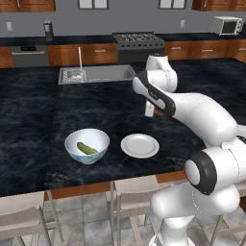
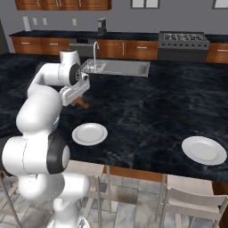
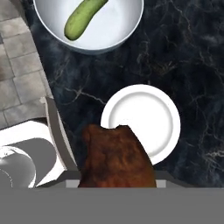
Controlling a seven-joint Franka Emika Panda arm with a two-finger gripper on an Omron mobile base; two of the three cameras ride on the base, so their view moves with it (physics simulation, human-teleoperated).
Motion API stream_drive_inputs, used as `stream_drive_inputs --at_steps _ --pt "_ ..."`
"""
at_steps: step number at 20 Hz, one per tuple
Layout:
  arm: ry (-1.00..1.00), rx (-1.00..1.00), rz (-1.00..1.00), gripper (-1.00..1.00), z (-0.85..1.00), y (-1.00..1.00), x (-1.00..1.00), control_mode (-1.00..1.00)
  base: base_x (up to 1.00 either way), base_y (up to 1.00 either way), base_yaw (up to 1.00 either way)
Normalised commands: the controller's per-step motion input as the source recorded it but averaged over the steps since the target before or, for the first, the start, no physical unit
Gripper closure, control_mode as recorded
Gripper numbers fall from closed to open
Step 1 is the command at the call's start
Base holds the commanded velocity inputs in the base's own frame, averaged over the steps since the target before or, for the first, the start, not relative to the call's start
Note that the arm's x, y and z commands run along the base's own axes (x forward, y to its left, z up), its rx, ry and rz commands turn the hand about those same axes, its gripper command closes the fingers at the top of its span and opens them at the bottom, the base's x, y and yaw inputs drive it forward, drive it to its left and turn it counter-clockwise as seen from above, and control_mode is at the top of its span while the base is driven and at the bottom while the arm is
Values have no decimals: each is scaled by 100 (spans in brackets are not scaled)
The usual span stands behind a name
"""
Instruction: Pick the chicken drumstick and cucumber from their plates and place them in the bowl. Then put the bowl in the fridge.
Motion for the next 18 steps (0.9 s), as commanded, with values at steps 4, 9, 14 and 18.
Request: stream_drive_inputs --at_steps 4,9,14,18 --pt "-2 0 -19 100 -5 60 0 -100 0 0 0" --pt "-1 0 -19 100 -5 53 0 -100 0 0 0" --pt "-4 0 -15 100 -6 55 0 -100 0 0 0" --pt "0 -2 -9 100 -9 61 0 -100 0 0 0"
